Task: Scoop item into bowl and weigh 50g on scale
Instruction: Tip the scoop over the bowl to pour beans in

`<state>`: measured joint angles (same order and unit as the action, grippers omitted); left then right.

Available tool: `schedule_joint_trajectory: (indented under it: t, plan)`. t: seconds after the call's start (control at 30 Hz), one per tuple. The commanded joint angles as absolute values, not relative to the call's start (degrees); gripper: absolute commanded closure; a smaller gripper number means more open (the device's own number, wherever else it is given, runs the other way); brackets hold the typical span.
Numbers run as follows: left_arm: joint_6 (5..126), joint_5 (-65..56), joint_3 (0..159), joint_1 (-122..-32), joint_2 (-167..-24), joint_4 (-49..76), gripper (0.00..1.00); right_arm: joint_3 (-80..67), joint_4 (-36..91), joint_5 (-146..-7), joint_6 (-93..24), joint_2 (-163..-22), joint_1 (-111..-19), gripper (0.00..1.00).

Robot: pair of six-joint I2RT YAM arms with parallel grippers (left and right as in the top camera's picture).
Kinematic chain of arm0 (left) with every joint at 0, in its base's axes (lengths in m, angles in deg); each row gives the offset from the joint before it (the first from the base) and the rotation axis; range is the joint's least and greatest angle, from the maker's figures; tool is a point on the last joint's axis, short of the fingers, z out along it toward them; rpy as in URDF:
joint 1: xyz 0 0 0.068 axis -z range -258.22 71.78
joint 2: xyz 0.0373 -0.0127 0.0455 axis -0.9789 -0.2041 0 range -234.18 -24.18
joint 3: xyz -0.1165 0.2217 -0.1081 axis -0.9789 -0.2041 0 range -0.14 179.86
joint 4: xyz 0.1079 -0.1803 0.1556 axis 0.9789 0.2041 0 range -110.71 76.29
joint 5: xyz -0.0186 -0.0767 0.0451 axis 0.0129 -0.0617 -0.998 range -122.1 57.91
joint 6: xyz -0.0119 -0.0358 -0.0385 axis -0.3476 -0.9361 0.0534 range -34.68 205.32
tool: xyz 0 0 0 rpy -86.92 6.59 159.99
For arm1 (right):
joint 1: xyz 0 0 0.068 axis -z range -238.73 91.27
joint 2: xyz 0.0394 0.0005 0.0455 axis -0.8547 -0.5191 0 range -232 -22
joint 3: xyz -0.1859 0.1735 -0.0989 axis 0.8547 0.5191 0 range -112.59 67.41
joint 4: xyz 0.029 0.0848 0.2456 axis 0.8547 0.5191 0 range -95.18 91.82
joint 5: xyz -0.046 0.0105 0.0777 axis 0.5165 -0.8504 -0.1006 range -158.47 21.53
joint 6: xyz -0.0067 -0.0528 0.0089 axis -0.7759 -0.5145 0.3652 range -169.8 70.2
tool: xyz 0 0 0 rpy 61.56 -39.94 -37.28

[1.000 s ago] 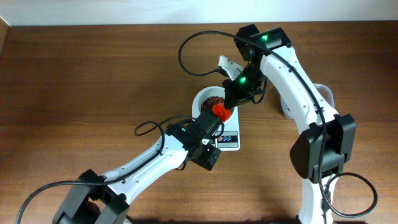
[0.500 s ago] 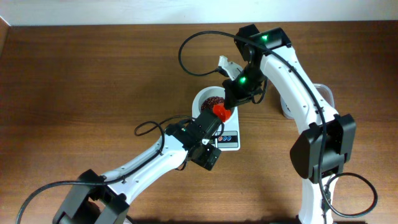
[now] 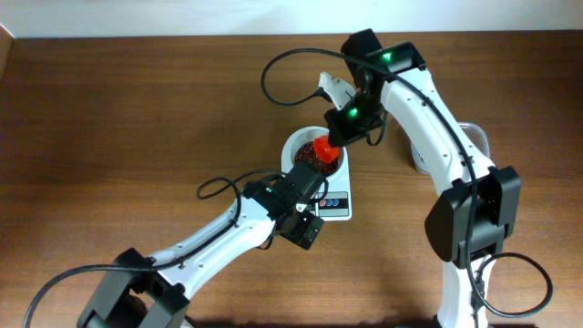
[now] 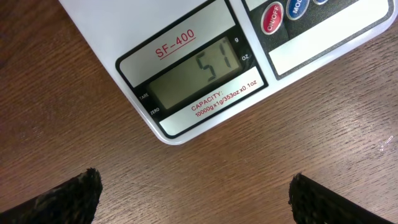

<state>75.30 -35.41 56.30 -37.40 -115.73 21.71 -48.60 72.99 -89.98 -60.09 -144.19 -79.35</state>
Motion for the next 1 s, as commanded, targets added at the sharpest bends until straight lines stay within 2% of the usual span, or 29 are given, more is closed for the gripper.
schedule_joint_trajectory:
  t: [0.0,0.53,0.77,0.97]
  plan:
    - [76.22,-36.02,55.93,-37.12,-116.12,21.75,0.01,-46.37,71.02,-88.32,-60.52,-144.22,-79.39,0.96]
    - [76.22,-36.02,55.93,-37.12,-116.12,21.73,0.01,-42.63,63.5,-88.3,-64.61,-144.17,-79.7,0.96]
    - [76.22,-36.02,55.93,-37.12,-116.12,21.75,0.01,-47.07,66.54,-88.28,-64.85,-143.8,-79.72,0.96]
    - [76.22,-36.02,55.93,-37.12,-116.12,21.73,0.01,-47.09,66.3,-88.08,-69.57,-143.63,-79.76,0.96]
